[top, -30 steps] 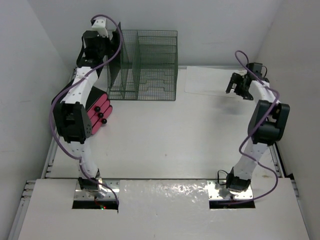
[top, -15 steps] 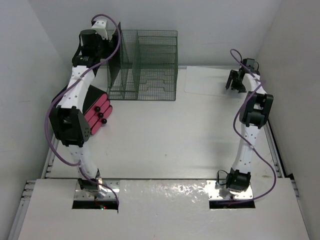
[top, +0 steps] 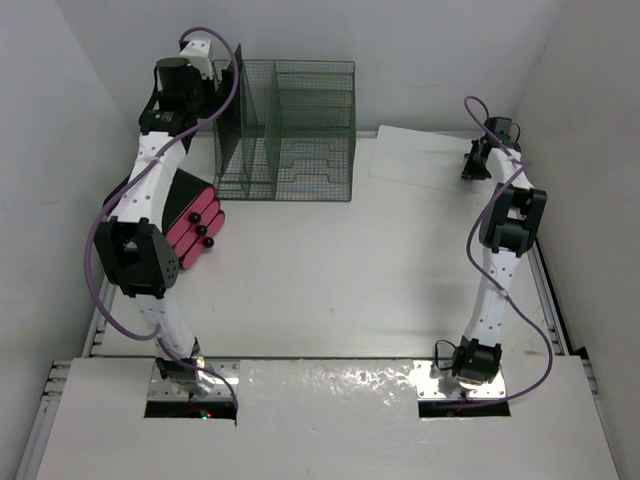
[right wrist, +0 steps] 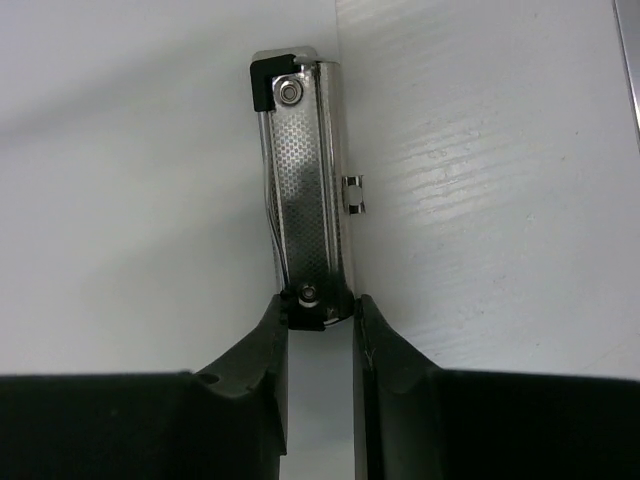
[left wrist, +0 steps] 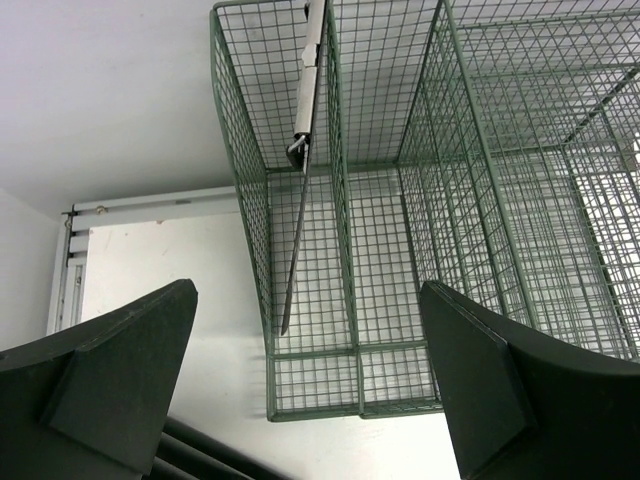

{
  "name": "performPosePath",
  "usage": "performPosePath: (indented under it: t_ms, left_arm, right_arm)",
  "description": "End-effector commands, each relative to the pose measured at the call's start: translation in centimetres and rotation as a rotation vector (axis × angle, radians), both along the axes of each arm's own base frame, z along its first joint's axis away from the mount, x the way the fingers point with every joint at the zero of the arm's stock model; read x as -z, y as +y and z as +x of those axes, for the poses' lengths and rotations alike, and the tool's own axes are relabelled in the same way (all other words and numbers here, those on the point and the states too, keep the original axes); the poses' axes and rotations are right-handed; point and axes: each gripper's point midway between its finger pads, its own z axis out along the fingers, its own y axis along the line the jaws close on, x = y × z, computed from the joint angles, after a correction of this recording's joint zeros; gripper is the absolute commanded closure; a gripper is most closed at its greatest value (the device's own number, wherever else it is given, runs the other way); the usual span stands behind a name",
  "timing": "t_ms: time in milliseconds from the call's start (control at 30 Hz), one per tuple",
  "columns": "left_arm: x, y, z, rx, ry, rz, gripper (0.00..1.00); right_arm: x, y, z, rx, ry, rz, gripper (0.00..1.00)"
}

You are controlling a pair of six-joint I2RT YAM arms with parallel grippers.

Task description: Organize the desk

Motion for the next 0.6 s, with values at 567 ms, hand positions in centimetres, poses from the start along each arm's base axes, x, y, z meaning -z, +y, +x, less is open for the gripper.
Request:
performPosePath:
  t_ms: [567]
  left_arm:
    - [-5.4,-3.0,-4.8,0.163,-0.095,-0.010,0.06]
  right_arm:
    - [2.7,6.9,-20.3,-0.014,0.245,0.141,0.64]
